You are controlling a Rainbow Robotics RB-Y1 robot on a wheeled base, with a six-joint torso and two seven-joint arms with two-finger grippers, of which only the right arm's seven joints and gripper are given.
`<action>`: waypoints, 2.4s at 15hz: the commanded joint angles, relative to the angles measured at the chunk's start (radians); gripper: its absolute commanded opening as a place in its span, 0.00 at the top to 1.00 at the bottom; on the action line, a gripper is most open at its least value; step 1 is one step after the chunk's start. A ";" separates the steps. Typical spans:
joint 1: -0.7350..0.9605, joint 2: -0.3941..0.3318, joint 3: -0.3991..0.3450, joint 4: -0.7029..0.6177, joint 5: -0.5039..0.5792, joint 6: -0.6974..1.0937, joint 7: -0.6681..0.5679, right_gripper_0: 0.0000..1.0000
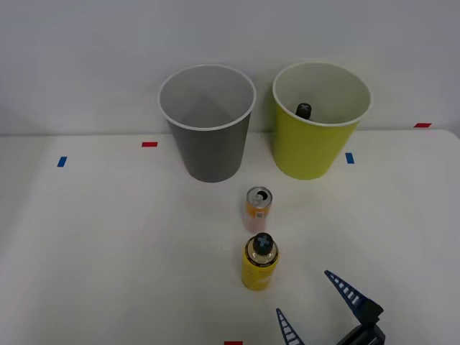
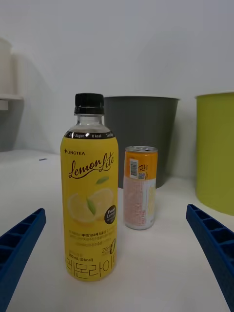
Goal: Put cans in the gray bin, plastic bottles in the light green bin
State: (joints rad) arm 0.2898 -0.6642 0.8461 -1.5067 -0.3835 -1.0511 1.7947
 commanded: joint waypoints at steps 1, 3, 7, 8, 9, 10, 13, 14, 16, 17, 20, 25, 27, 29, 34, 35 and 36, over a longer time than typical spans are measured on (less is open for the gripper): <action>-0.070 0.017 0.010 -0.004 -0.006 0.065 0.000 0.00; -0.103 0.025 0.028 -0.004 -0.017 0.069 -0.001 0.00; -0.155 0.046 0.036 -0.004 -0.035 0.148 0.000 0.00; -0.161 0.055 0.036 -0.004 -0.037 0.151 0.002 0.00; -0.167 0.063 0.036 -0.004 -0.038 0.155 0.002 0.00; -0.179 0.072 0.038 -0.004 -0.038 0.166 0.002 0.00; -0.199 0.092 0.038 -0.004 -0.041 0.187 0.003 0.00; -0.204 0.097 0.039 -0.004 -0.044 0.187 0.003 0.00; -0.208 0.095 0.041 -0.003 -0.041 0.195 0.005 0.00; -0.215 0.094 0.044 -0.004 -0.041 0.215 0.005 0.00; -0.221 0.101 0.044 -0.003 -0.040 0.229 0.008 0.00; -0.227 0.104 0.044 -0.004 -0.037 0.230 0.008 0.00; -0.231 0.106 0.044 -0.004 -0.038 0.230 0.008 0.00; -0.235 0.107 0.044 -0.004 -0.040 0.230 0.008 0.00; -0.242 0.112 0.047 -0.004 -0.026 0.241 0.014 0.69; -0.242 0.113 0.047 -0.004 -0.026 0.241 0.015 0.98; -0.244 0.115 0.047 -0.004 -0.026 0.241 0.017 1.00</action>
State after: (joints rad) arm 0.0475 -0.5509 0.8928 -1.5108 -0.4105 -0.8101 1.8097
